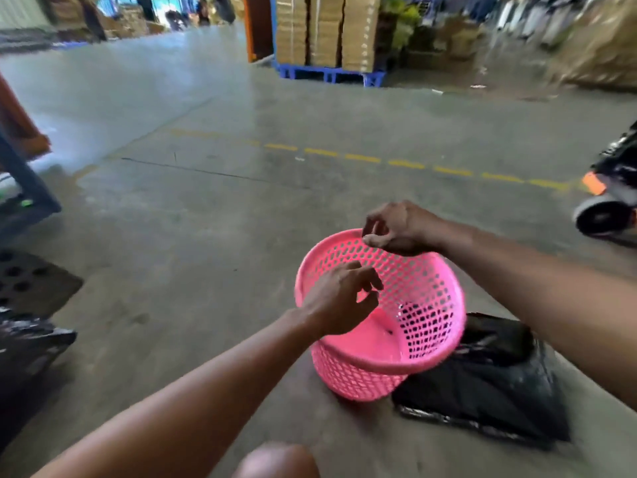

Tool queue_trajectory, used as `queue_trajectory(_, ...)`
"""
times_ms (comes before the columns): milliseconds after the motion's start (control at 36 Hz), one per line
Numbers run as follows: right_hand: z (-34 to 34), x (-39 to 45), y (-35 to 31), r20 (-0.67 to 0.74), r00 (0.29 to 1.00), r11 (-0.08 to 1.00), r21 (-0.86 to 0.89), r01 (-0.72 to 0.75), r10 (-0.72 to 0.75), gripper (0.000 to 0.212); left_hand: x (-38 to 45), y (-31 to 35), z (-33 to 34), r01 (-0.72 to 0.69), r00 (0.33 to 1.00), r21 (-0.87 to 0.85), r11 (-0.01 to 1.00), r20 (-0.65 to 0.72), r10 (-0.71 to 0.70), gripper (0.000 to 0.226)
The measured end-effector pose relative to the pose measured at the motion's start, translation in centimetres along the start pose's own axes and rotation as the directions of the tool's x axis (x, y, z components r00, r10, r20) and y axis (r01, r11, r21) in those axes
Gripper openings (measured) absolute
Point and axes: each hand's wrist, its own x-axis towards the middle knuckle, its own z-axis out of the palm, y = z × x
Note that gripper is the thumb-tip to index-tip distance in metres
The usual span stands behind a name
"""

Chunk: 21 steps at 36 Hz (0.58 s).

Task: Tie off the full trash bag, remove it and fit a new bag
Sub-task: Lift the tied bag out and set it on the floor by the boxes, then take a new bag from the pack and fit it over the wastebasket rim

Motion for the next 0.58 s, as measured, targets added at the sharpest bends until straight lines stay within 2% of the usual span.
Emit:
queue_trajectory(83,0.1,-1.6,2.8,-0.089,0.995,0.996,0.088,-0.027,0.035,0.025,1.1,2.7,2.8,-0.007,0.994,0.059,0.998,0.114,0.0,0.029)
queue_trajectory(194,2.8,-5.0,9.3,-0.221,0.967,0.976,0.202,-0.079,0.124,0.022,2.4,5.4,7.8,-0.053,0.975,0.216,0.975,0.221,0.004,0.073)
queue_trajectory(250,4.5,-6.3,12.6,-0.273,0.946,0.965,0.236,-0.111,0.176,0.022,2.8,5.8,10.0,-0.06,0.971,0.276,0.959,0.239,-0.008,0.087)
queue_trajectory(306,6.5,-7.5,16.4,-0.307,0.917,0.941,0.297,-0.161,0.254,0.021,3.1,6.2,12.2,-0.079,0.971,0.319,0.945,0.239,0.0,0.085)
queue_trajectory(389,8.9,-9.0,20.1,-0.302,0.877,0.894,0.371,-0.252,0.373,0.014,3.4,6.4,13.6,-0.092,0.976,0.399,0.912,0.216,0.004,0.071)
queue_trajectory(500,14.2,-11.6,25.3,-0.177,0.81,0.784,0.432,-0.446,0.559,0.014,3.6,6.0,15.1,-0.068,0.985,0.419,0.905,0.174,-0.006,0.055)
queue_trajectory(583,18.6,-14.8,28.7,-0.054,0.756,0.707,0.405,-0.58,0.652,0.016,3.4,5.8,15.7,-0.049,0.993,0.39,0.92,0.117,0.003,0.048)
